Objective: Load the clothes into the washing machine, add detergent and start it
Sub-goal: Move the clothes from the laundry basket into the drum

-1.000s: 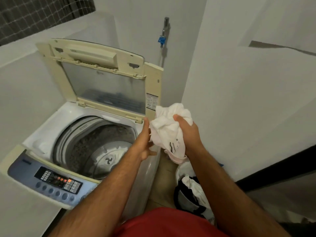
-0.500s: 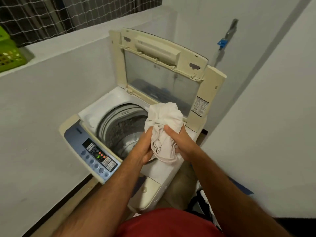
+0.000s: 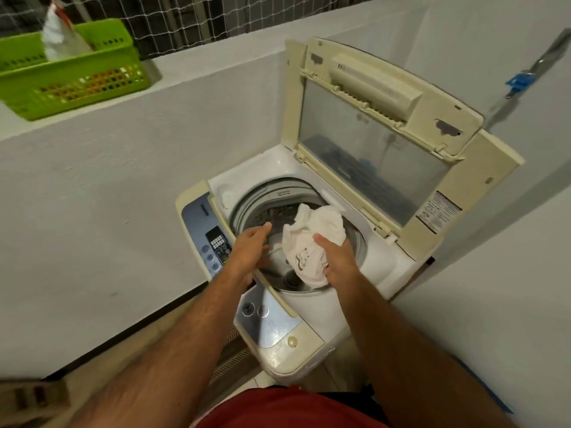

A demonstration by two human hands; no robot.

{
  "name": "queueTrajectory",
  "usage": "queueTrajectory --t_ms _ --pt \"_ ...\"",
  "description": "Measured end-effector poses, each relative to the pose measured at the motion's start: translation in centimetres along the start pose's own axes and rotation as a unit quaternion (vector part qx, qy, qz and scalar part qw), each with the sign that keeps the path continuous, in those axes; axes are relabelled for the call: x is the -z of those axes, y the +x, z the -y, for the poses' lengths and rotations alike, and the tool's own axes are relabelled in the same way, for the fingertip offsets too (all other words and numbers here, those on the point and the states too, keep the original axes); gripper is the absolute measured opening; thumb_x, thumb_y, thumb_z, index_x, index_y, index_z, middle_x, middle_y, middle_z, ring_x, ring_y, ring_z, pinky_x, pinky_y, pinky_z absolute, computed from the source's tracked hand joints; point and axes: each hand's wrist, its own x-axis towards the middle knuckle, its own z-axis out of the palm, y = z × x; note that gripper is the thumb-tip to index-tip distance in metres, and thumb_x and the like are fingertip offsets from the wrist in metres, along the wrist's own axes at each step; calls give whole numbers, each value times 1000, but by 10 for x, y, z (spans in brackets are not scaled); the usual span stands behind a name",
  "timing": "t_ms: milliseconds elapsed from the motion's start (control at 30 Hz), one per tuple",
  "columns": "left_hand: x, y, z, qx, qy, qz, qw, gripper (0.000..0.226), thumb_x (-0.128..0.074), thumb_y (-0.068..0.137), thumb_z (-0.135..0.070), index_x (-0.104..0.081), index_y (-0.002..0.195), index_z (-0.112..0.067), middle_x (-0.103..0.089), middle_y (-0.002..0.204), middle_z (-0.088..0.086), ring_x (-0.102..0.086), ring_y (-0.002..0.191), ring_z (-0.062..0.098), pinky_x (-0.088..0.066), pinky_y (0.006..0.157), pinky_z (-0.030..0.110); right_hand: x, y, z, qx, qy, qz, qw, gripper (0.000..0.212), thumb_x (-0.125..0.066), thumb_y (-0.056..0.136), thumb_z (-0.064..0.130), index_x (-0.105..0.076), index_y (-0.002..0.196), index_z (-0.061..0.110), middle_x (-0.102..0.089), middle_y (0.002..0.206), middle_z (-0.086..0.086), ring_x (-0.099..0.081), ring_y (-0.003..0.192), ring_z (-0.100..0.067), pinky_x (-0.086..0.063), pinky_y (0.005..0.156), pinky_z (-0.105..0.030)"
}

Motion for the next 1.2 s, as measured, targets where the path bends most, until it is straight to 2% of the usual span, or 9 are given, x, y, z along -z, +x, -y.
queueTrajectory --t_ms 100,200,367,600,667,800,967,1067,1200 --pt "15 0 1 -12 -13 -16 1000 11 -53 96 -38 -57 95 -27 -59 107 -1 -58 100 16 -53 80 33 -6 14 -1 -17 5 -30 999 79 -84 74 20 -43 142 23 -58 132 -11 -56 120 -35 -47 100 -58" --pt "18 -5 -3 -23 -15 -26 999 9 -51 98 -31 -57 98 -24 -61 104 0 -59 95 14 -50 67 26 -19 25 1 -25 7 -26 999 82 -79 77 30 -35 147 29 -52 140 -11 -52 123 -37 -45 102 -59" --pt "11 -9 4 -32 -3 -30 999 13 -53 96 -31 -59 105 -23 -61 106 -1 -59 96 12 -54 77 31 -41 14 0 -79 -63 34 994 79 -62 91 39 -12 153 36 -41 148 -11 -50 127 -35 -45 97 -50" --pt "-31 -16 19 -60 34 10 998 23 -57 93 -32 -63 110 -19 -65 98 1 -61 96 20 -51 66 31 18 -42 6 23 -50 54 997 50 -56 99 20 -36 145 18 -55 135 -11 -58 119 -33 -49 100 -51" --pt "-59 -23 28 -65 59 49 995 18 -56 93 -33 -64 103 -21 -66 108 3 -63 103 22 -53 74 35 49 -62 8 46 -33 21 998 40 -58 97 18 -46 136 16 -60 126 -12 -64 111 -33 -53 93 -52" --pt "-126 -49 45 -91 118 164 975 16 -54 95 -31 -64 103 -22 -65 104 -2 -62 103 20 -54 78 35 123 -104 -1 106 -38 -54 992 35 -58 97 33 -55 126 15 -68 114 -12 -71 97 -28 -56 72 -38" --pt "-205 -78 75 -120 229 288 922 34 -55 94 -32 -60 124 -17 -63 123 1 -58 112 15 -50 96 38 199 -140 -16 129 -43 -183 974 22 -53 99 37 -62 103 18 -70 100 -10 -70 88 -26 -56 67 -35" --pt "-246 -96 98 -117 278 340 891 35 -54 96 -28 -57 128 -15 -59 127 -1 -54 110 9 -45 93 25 247 -151 -34 113 -27 -245 963 19 -55 99 35 -62 96 17 -69 100 -12 -69 89 -27 -57 70 -41" --pt "-282 -107 152 -101 341 368 859 33 -61 92 -27 -63 121 -11 -67 117 4 -62 102 13 -48 89 23 308 -169 -77 68 -4 -300 951 18 -55 99 32 -61 95 16 -67 97 -9 -68 86 -23 -55 68 -39"
